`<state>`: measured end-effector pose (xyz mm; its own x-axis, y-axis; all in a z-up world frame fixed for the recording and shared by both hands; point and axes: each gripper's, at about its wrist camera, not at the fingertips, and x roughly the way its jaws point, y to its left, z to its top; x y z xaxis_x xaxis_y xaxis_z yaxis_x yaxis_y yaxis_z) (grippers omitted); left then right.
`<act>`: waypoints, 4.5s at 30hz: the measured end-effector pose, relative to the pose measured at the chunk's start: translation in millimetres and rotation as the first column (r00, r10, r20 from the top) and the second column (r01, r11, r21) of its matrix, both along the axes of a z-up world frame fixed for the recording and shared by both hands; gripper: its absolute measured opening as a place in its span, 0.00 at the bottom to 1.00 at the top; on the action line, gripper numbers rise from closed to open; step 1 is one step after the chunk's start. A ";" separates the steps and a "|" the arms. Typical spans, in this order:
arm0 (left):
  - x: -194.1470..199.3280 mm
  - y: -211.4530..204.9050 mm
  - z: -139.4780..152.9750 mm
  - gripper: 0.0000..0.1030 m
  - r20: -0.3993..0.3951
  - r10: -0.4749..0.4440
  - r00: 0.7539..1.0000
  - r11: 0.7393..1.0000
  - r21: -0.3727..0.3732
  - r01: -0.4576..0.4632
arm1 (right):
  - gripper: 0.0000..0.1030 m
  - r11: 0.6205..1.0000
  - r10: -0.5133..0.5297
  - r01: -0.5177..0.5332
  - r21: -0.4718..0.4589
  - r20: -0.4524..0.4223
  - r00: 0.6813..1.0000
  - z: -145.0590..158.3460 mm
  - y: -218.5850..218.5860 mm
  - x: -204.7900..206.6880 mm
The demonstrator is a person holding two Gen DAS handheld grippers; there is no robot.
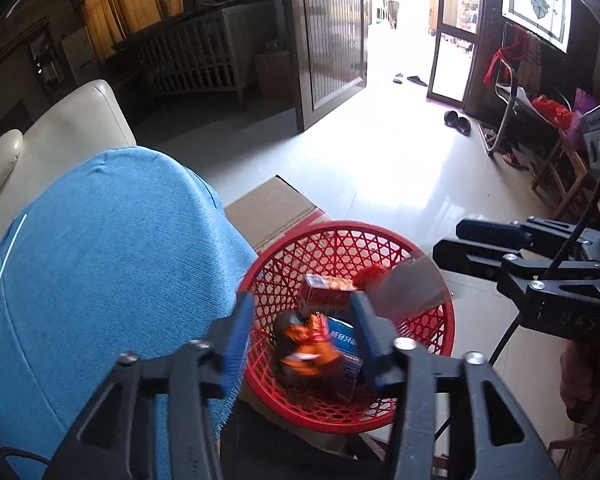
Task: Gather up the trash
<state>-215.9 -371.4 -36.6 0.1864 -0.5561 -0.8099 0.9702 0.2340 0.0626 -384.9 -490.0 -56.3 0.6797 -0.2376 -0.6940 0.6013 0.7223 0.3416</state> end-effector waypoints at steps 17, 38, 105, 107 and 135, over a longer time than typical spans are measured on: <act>23.9 55.0 43.7 0.69 0.106 0.139 0.985 0.985 -0.119 -0.126 | 0.48 0.999 0.046 -0.046 -0.026 0.003 0.999 21.6 24.2 19.0; 71.7 179.9 105.1 0.88 0.178 0.444 0.878 0.860 -0.359 -0.363 | 0.58 0.966 0.211 -0.209 -0.151 -0.003 0.977 68.4 112.3 85.2; 107.8 436.8 135.3 0.91 0.181 0.901 0.393 0.430 -0.478 -0.766 | 0.62 0.828 0.512 -0.476 -0.296 0.056 0.857 141.1 341.7 212.2; 107.9 436.3 135.0 0.91 0.181 0.902 0.392 0.429 -0.475 -0.768 | 0.62 0.827 0.515 -0.479 -0.296 0.053 0.856 140.8 342.8 212.8; 148.6 412.5 117.8 0.91 0.177 0.892 0.415 0.452 -0.363 -0.815 | 0.62 0.825 0.511 -0.474 -0.309 0.048 0.858 134.4 318.8 247.6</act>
<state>-67.3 41.1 81.2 0.8577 -0.0898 -0.5063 0.1870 0.9717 0.1446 -137.3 -171.2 78.1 0.8327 -0.0169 -0.5535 0.1067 0.9857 0.1304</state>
